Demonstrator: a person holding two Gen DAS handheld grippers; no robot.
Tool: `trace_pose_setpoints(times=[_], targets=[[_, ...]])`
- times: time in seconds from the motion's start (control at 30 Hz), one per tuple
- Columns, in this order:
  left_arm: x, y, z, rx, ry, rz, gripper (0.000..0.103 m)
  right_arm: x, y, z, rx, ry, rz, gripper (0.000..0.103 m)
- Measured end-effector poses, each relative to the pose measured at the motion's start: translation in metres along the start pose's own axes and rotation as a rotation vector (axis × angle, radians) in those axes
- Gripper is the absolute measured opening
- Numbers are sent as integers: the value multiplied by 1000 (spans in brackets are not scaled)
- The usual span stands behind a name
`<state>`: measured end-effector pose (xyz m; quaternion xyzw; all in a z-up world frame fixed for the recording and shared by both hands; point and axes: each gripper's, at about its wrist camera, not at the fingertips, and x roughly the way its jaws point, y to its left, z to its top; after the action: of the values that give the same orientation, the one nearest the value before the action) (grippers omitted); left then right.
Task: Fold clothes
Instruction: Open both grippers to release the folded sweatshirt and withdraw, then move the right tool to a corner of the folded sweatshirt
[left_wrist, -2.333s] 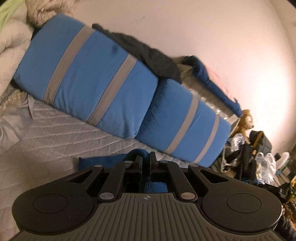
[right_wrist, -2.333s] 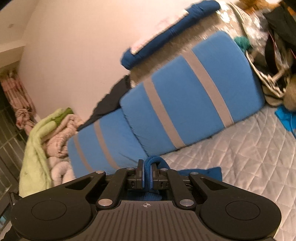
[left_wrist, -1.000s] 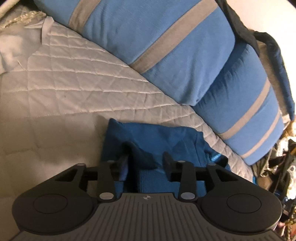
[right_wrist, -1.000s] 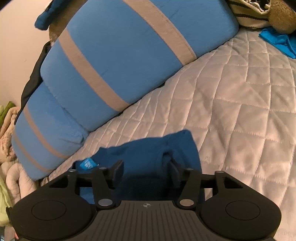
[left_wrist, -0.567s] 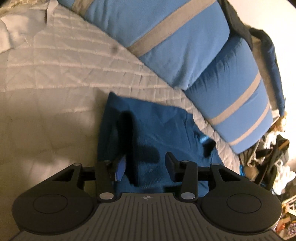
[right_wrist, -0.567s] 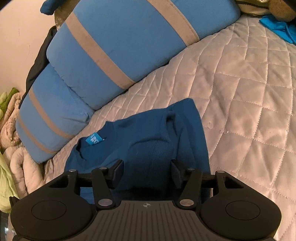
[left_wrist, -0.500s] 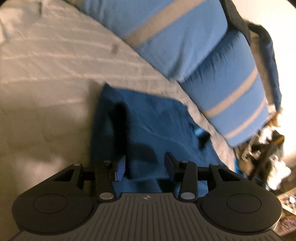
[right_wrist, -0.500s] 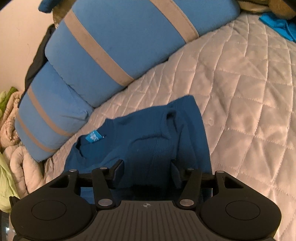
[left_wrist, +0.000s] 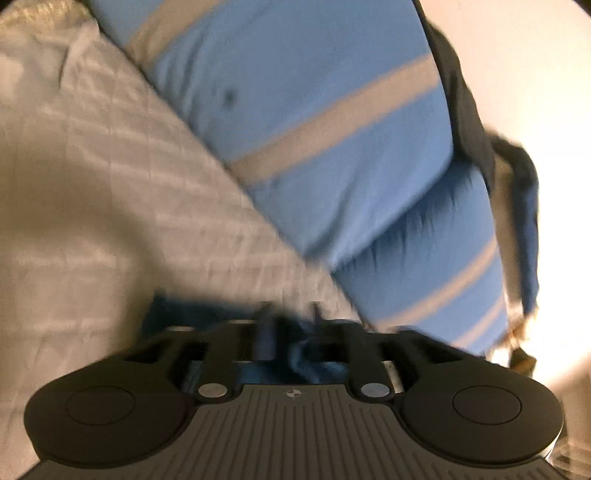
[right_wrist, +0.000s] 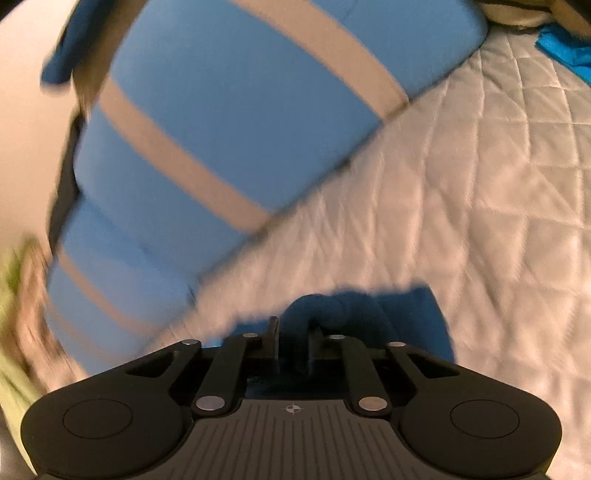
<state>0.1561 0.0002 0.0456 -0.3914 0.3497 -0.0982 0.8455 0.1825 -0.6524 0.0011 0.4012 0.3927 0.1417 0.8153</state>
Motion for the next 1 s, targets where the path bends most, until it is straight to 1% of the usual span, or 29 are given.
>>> trace_pose_setpoints(times=[0.03,0.07,0.1,0.13,0.2,0.27,0.3,0.37,0.43,0.53,0.6,0.67,0.77,0.87,0.93,1.0], targets=[[-2,-5,-2,28,-14,32,64,-1,4,1,-20,-39,-14,74],[-4,-10,-5,58,-24,61,64,-5,9,0,-62,-73,-40,98],[-6,-16,-9,110,-24,89,64,-8,15,-1,-104,-108,-66,101],[-8,-22,-14,167,-21,117,64,-11,20,-3,-147,-124,-82,103],[-15,-35,-29,296,-30,195,64,-17,30,-10,-230,-129,-121,103],[-24,-45,-44,406,-39,255,64,-24,40,-20,-321,-142,-185,103],[-30,-49,-52,455,-42,273,64,-27,44,-26,-368,-146,-214,103],[-38,-54,-69,517,-45,300,64,-34,52,-39,-472,-145,-277,103],[-50,-55,-82,548,-41,330,64,-41,53,-52,-554,-134,-332,103],[-68,-54,-101,624,-32,353,64,-52,53,-71,-668,-116,-401,103],[-79,-52,-112,657,-18,366,64,-62,45,-81,-697,-101,-415,103],[-88,-52,-121,669,5,377,64,-71,38,-91,-713,-90,-430,103],[-104,-53,-132,684,24,392,64,-81,27,-105,-696,-82,-450,103],[-127,-57,-142,704,21,398,64,-86,17,-116,-668,-75,-460,103],[-142,-58,-146,697,23,388,64,-89,11,-123,-640,-78,-454,103],[-157,-54,-153,652,18,381,65,-89,7,-127,-607,-80,-441,103]])
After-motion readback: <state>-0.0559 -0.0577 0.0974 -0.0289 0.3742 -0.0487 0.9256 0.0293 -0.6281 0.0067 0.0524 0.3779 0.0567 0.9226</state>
